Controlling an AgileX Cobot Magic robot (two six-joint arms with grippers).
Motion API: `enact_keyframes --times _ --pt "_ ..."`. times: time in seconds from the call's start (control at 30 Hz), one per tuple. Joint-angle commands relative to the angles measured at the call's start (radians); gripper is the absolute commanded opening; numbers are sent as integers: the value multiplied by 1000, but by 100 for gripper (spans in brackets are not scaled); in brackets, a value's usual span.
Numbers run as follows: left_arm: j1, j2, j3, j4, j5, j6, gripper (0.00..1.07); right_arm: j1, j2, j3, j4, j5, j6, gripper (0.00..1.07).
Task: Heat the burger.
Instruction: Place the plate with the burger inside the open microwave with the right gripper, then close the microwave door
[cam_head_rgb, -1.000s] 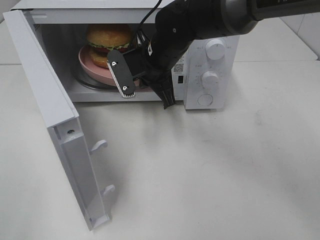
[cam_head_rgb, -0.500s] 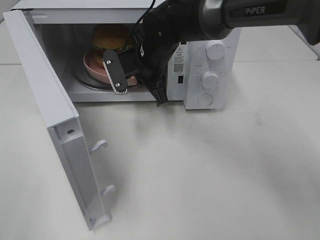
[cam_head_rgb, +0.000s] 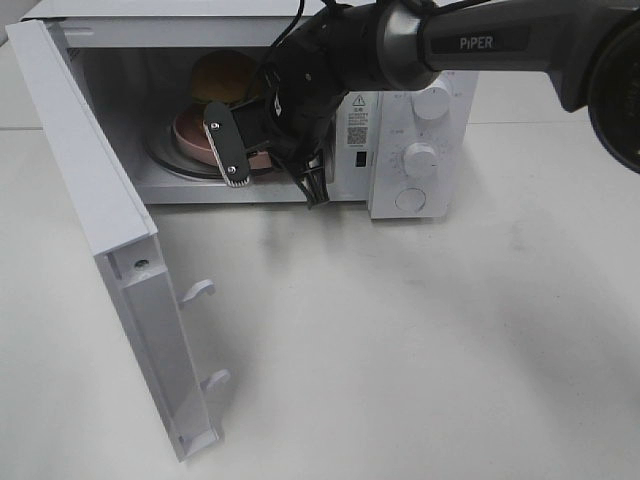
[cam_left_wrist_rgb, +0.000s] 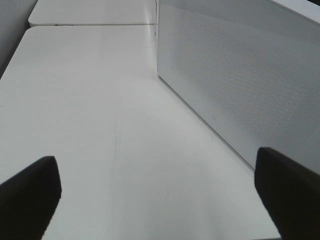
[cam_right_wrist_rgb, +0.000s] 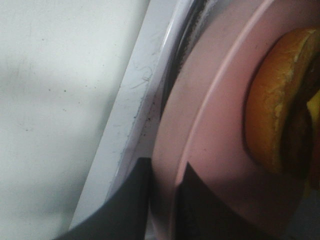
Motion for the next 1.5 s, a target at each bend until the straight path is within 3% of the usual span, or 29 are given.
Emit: enact_keyframes --times 0.03,0.17,0.23,0.33,0.4,0.67,0.73,1.13,1.3,1.33,1.5 --pt "-3 -22 2 5 -8 -2 101 -5 -14 -22 -19 -49 9 18" --pt "-3 -22 2 5 -8 -2 101 -5 -14 -22 -17 -49 9 26" --pt "-3 -22 2 5 -8 -2 101 -5 -14 -22 12 -49 10 41" --pt "-3 -22 2 5 -8 -2 101 -5 -14 -22 30 -49 10 44" --pt "-3 -22 2 5 -8 -2 101 -5 -15 -22 87 -48 10 55" --pt "-3 -22 2 5 -8 -2 101 -3 -41 23 118 -48 10 58" --pt "-3 -22 2 5 -8 -2 101 -3 -84 98 123 -79 10 58" --pt "-3 -22 2 5 -8 -2 101 -3 -207 306 165 -202 10 62" --pt "-3 -22 2 5 -8 -2 101 -3 -266 392 166 -233 43 73" --pt "-3 -22 2 5 -8 -2 101 -3 -289 418 163 -240 68 80" --pt "-3 -22 2 5 -8 -2 101 -5 -331 465 153 -237 124 86"
